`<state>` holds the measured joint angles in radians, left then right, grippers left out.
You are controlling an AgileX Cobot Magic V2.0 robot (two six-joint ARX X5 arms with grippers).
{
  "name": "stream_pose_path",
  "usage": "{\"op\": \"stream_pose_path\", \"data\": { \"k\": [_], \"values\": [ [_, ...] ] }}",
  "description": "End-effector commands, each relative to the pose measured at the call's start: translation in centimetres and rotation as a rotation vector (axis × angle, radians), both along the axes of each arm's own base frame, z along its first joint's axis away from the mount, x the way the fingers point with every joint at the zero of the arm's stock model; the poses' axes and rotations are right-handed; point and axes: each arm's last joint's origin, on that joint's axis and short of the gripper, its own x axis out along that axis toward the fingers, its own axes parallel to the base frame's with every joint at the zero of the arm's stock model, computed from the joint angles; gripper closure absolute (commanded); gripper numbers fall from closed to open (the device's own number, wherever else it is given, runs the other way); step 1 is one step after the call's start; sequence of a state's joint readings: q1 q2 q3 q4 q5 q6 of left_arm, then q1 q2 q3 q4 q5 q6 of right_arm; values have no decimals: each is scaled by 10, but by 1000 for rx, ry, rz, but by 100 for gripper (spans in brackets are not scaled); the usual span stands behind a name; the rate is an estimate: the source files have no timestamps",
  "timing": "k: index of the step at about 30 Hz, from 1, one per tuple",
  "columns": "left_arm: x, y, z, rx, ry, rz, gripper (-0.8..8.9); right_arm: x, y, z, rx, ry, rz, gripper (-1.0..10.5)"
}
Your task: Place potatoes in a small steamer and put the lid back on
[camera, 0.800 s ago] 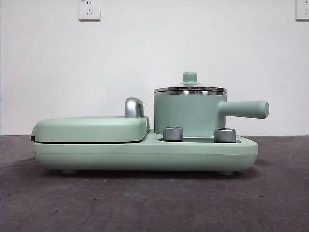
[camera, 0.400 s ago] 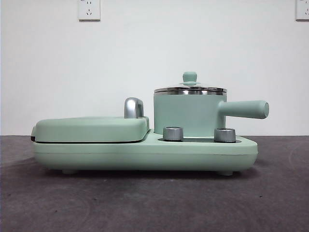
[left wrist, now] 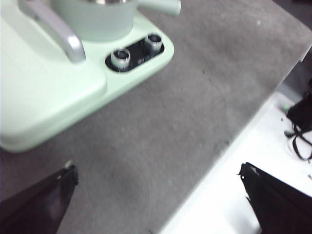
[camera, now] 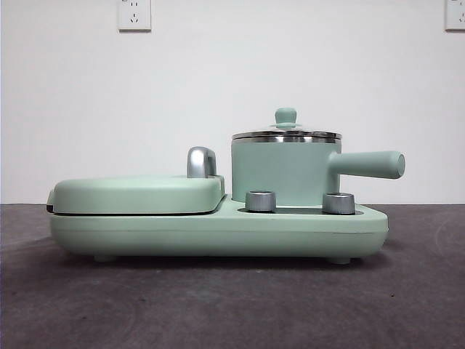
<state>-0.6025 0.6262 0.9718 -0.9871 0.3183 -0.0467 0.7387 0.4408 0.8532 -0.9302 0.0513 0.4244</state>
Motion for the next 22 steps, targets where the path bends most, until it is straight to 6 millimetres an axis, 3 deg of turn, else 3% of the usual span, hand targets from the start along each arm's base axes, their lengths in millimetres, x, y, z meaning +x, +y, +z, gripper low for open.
{"op": "stream_pose_path", "data": {
  "k": [1, 3, 5, 7, 8, 9, 22],
  "values": [
    [-3, 1, -6, -17, -5, -3, 257, 0, 1, 2, 11, -5, 4, 486],
    [-5, 2, -11, -13, 1, -3, 331, 0, 1, 2, 11, -4, 4, 486],
    [-5, 3, -13, -8, 8, -3, 471, 0, 1, 1, 11, -4, 5, 502],
    [-5, 3, -12, -8, 5, -4, 734, 0, 1, 1, 11, -3, 7, 710],
    [-5, 2, -12, -12, 0, -4, 812, 0, 1, 1, 10, -3, 6, 893],
    [-4, 2, -11, -17, -8, -4, 793, 0, 1, 1, 9, -5, 7, 944],
    [-5, 2, -12, -13, 4, -2, 789, 0, 1, 2, 14, -5, 2, 925]
  ]
}}
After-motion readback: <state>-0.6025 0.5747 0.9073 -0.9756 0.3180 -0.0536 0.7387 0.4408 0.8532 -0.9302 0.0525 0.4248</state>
